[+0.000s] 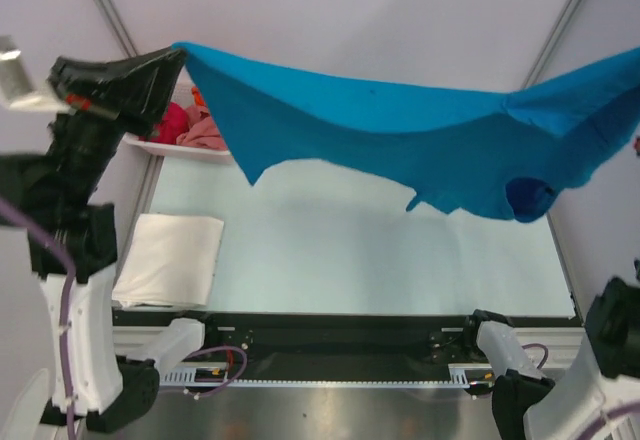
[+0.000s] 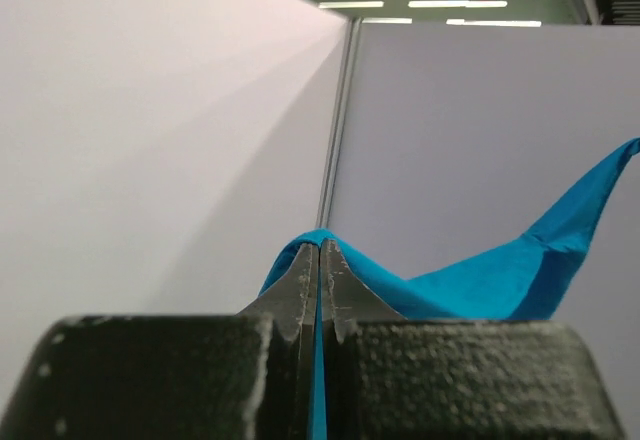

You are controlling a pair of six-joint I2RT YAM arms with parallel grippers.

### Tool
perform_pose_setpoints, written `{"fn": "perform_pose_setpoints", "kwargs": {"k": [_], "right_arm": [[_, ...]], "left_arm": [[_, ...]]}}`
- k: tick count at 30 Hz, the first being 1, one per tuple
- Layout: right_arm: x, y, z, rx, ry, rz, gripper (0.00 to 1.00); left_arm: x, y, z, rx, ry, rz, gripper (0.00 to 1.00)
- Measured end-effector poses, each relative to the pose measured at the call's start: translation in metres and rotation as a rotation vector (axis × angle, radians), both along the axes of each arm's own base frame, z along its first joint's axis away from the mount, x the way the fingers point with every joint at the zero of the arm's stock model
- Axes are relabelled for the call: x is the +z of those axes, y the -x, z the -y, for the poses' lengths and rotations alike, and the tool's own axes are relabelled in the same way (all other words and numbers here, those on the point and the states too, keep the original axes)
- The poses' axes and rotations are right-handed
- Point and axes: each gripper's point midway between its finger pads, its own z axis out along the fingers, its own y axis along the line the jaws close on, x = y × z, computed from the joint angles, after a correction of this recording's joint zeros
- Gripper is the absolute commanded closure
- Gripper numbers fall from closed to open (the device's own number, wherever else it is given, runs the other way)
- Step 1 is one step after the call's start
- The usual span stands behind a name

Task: Fold and stack the t-shirts
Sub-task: Flatten the tshirt out

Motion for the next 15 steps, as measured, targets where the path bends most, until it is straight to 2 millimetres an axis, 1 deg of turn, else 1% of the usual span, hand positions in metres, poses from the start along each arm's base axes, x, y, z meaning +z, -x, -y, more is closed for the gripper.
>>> {"fn": "perform_pose_setpoints", "kwargs": {"k": [2,3,5,7,8,9,10,12,13,15], "right_arm": [[0.017,0.045,-0.012,0.001,0.036,0.107,1.00],[0.022,0.062,-0.017,0.002,0.051,0.147,1.00],[0.031,0.099,-0.025,0.002,0.082,0.234,1.00],[0.035,0.120,-0.029,-0.002,0.102,0.284,1.00],[0.033,0.124,-0.028,-0.007,0.106,0.298,1.00],[0.030,0.124,-0.026,-0.011,0.103,0.297,1.00],[0.026,0.117,-0.024,-0.012,0.100,0.283,1.00],[0.013,0.092,-0.017,-0.014,0.088,0.233,1.00],[0.004,0.071,-0.013,-0.012,0.078,0.191,1.00],[-0.025,0.021,-0.004,-0.009,0.057,0.085,1.00]], "left_arm": [[0.009,0.031,-0.005,0.011,0.010,0.060,1.00],[0.014,0.047,-0.008,0.016,0.018,0.092,1.00],[0.018,0.072,-0.012,0.025,0.026,0.139,1.00],[0.018,0.082,-0.015,0.041,0.032,0.159,1.00],[0.016,0.082,-0.016,0.049,0.034,0.157,0.99],[0.012,0.078,-0.017,0.059,0.034,0.147,1.00],[0.006,0.071,-0.018,0.072,0.035,0.130,1.00],[-0.010,0.050,-0.019,0.090,0.031,0.075,1.00],[-0.022,0.035,-0.019,0.101,0.029,0.039,1.00],[-0.051,0.003,-0.019,0.124,0.023,-0.047,1.00]]}}
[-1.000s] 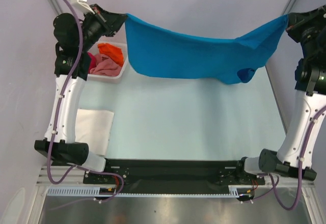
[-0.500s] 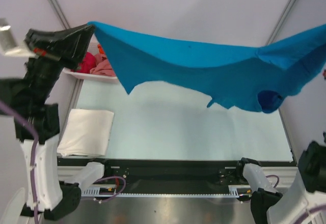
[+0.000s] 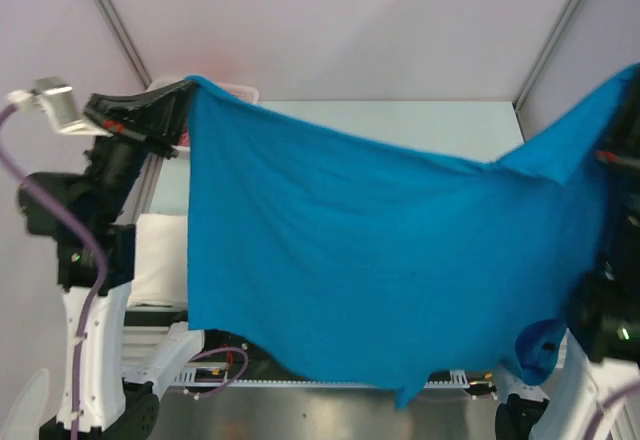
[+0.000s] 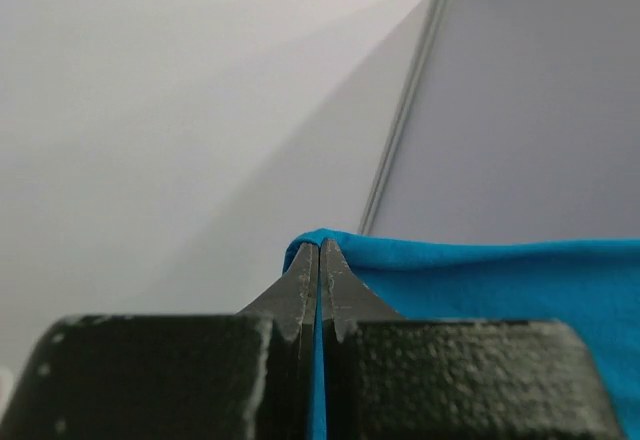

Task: Fold and stack the t-shirts
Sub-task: Flatten the tshirt out

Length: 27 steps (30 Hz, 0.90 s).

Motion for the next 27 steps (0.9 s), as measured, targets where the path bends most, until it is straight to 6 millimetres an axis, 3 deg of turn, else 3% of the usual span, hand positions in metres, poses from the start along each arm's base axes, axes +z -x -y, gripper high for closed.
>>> {"fn": "perform_pose_setpoints", "kwargs": {"k": [3,6,9,11,13,14,17,19,21,23,27], "right_arm": [[-0.066,-0.086,0.015,-0.001,-0.036,-0.197,1.00],[-0.160,-0.175,0.031,-0.007,-0.081,-0.422,1.00],[-0.248,-0.240,0.044,-0.016,-0.116,-0.606,1.00],[-0.301,-0.273,0.052,-0.024,-0.137,-0.712,1.00],[-0.345,-0.300,0.057,-0.027,-0.148,-0.781,1.00],[-0.367,-0.314,0.060,-0.028,-0.152,-0.812,1.00],[-0.419,-0.351,0.065,-0.031,-0.151,-0.887,1.00],[-0.453,-0.372,0.066,-0.025,-0.143,-0.935,1.00],[-0.481,-0.391,0.065,0.002,-0.133,-0.980,1.00],[-0.497,-0.412,0.065,0.029,-0.122,-0.989,1.00],[-0.504,-0.442,0.066,0.060,-0.108,-0.968,1.00]], "left_arm": [[-0.050,-0.049,0.000,0.032,-0.001,-0.119,1.00],[-0.111,-0.103,0.001,0.058,-0.001,-0.242,1.00],[-0.180,-0.160,0.004,0.077,-0.007,-0.351,1.00],[-0.243,-0.205,0.008,0.088,-0.019,-0.453,1.00],[-0.291,-0.241,0.012,0.093,-0.030,-0.527,1.00],[-0.326,-0.262,0.016,0.095,-0.038,-0.584,1.00],[-0.400,-0.319,0.028,0.073,-0.052,-0.689,1.00],[-0.436,-0.348,0.036,0.058,-0.047,-0.732,1.00],[-0.468,-0.368,0.040,0.054,-0.045,-0.769,1.00],[-0.482,-0.378,0.043,0.051,-0.038,-0.780,1.00],[-0.466,-0.401,0.046,0.045,-0.017,-0.716,1.00]]}}
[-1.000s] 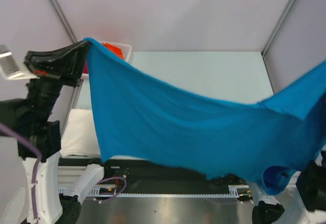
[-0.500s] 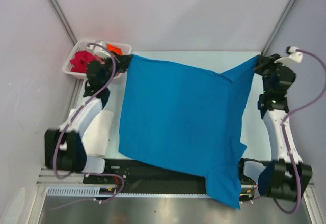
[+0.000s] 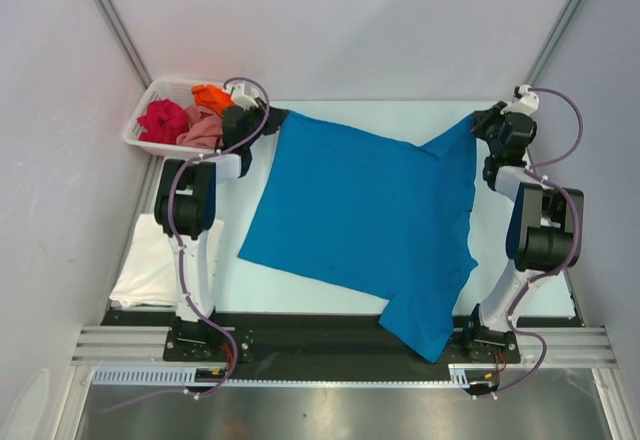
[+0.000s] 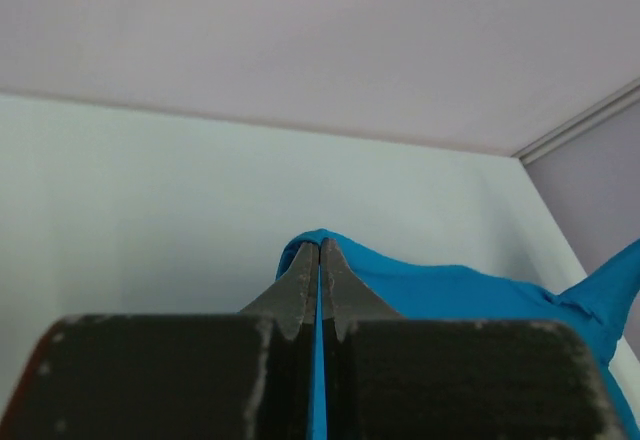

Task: Fold and stack the t-shirts
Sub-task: Flatten the tshirt out

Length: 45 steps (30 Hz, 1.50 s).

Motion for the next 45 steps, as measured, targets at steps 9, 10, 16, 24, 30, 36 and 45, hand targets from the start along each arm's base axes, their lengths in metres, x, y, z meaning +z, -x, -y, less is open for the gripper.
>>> {"fn": "perform_pose_setpoints", "kwargs": {"k": [9,10,16,24,30,36,45], "right_arm": [[0.014,-0.074,-0.001,0.074,-0.017,0.093,1.00],[0.013,-0.074,-0.003,0.078,-0.033,0.089,1.00],[0.033,-0.068,-0.003,0.079,-0.126,0.106,1.00],[0.169,-0.042,0.033,0.035,-0.146,0.301,1.00],[0.309,-0.002,0.024,0.074,-0.024,0.571,1.00],[0.397,0.046,-0.003,0.031,0.127,0.781,1.00],[0.466,0.117,0.000,-0.231,0.188,0.916,1.00]], "left_arm": [[0.036,-0.014,-0.009,0.024,0.030,0.112,1.00],[0.037,-0.014,-0.012,0.028,0.034,0.110,1.00],[0.055,-0.003,-0.015,0.009,0.032,0.105,1.00],[0.249,0.086,-0.011,-0.050,0.004,0.408,1.00],[0.418,0.180,-0.023,-0.022,-0.056,0.782,1.00],[0.491,0.208,-0.028,-0.003,-0.070,0.906,1.00],[0.505,0.217,-0.025,-0.037,-0.085,0.862,1.00]]}}
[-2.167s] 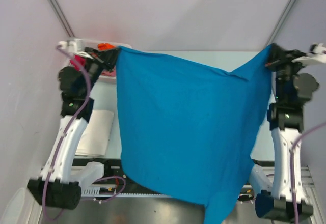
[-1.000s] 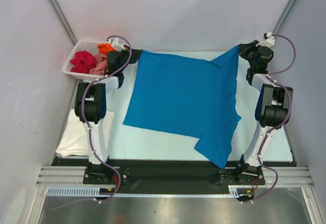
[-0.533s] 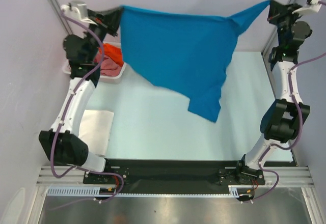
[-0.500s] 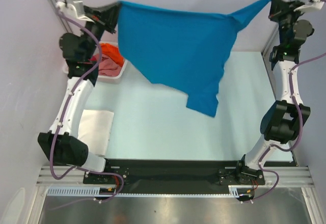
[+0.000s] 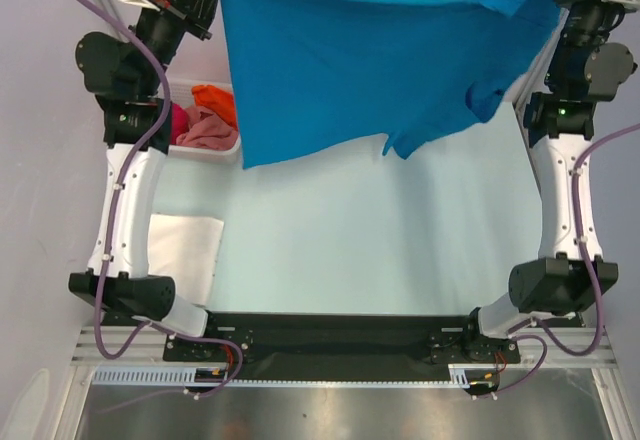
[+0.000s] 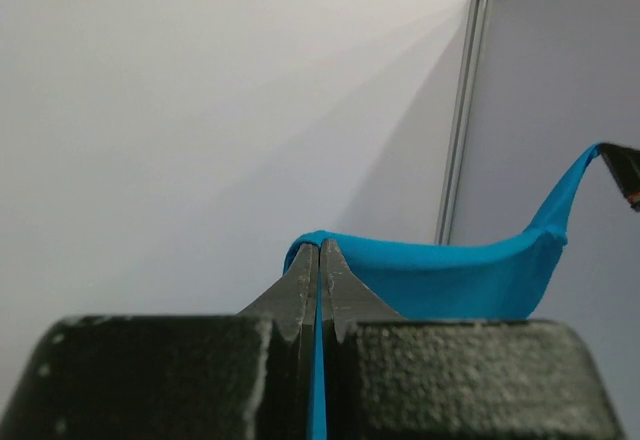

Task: Fold and stack the t-shirts
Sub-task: Flatten the tshirt out

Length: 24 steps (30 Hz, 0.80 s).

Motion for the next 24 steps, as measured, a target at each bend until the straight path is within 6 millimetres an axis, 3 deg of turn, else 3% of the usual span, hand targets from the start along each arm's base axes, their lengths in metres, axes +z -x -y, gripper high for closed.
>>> {"fn": "perform_pose_setpoints", "kwargs": {"k": [5,11,13,17,22,24], "right_arm": [[0.042,0.067,-0.012,-0.115,0.001,0.081,1.00],[0.110,0.149,-0.008,-0.225,0.046,0.235,1.00],[0.124,0.169,-0.008,-0.246,0.061,0.278,1.00],[0.130,0.187,-0.010,-0.258,0.082,0.295,1.00],[0.121,0.194,-0.014,-0.239,0.101,0.249,1.00],[0.115,0.206,-0.016,-0.221,0.105,0.243,1.00]], "left_arm": [[0.014,0.025,0.000,-0.014,-0.012,0.004,1.00],[0.063,0.080,-0.008,-0.006,0.008,0.132,1.00],[0.077,0.096,-0.011,0.001,0.022,0.173,1.00],[0.091,0.119,-0.015,0.004,0.036,0.220,1.00],[0.093,0.139,-0.017,0.001,0.040,0.231,1.00],[0.092,0.150,-0.018,0.000,0.041,0.235,1.00]]}}
